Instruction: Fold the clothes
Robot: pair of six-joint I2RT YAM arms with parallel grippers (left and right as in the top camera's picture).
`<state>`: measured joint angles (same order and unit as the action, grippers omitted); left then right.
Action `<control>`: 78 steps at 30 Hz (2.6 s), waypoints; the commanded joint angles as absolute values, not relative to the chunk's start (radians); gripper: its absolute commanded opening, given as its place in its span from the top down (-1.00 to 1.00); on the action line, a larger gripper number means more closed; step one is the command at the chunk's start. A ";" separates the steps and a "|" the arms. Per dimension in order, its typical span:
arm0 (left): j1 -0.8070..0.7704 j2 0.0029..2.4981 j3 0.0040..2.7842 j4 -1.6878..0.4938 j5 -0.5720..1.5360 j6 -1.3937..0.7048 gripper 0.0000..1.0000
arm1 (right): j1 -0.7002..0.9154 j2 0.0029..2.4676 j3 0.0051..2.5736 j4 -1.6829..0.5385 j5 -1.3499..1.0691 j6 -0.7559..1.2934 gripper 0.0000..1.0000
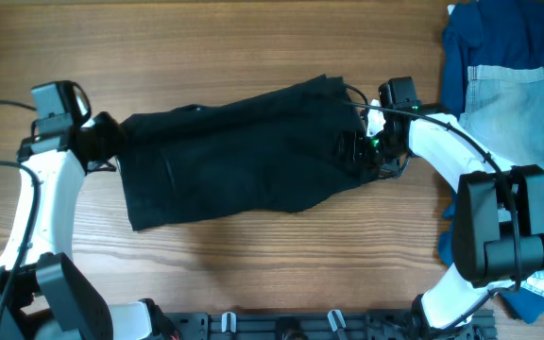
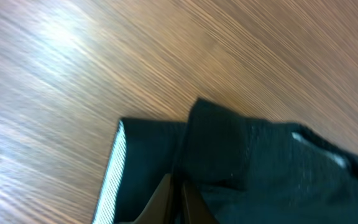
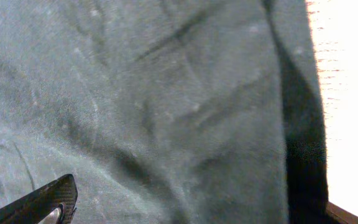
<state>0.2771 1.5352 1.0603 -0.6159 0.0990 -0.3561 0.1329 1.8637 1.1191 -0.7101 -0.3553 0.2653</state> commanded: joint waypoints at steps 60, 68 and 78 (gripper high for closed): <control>0.324 1.563 0.785 -0.563 0.117 -0.316 0.92 | 0.169 1.882 1.163 -0.826 -0.042 0.235 -0.18; 0.325 1.550 1.221 -1.008 0.123 -0.283 0.92 | 0.252 1.796 1.418 -0.802 -0.345 0.128 -0.05; 0.317 1.524 1.476 -1.172 0.251 -0.252 0.92 | 0.709 2.090 1.415 -0.414 -0.566 0.260 -0.02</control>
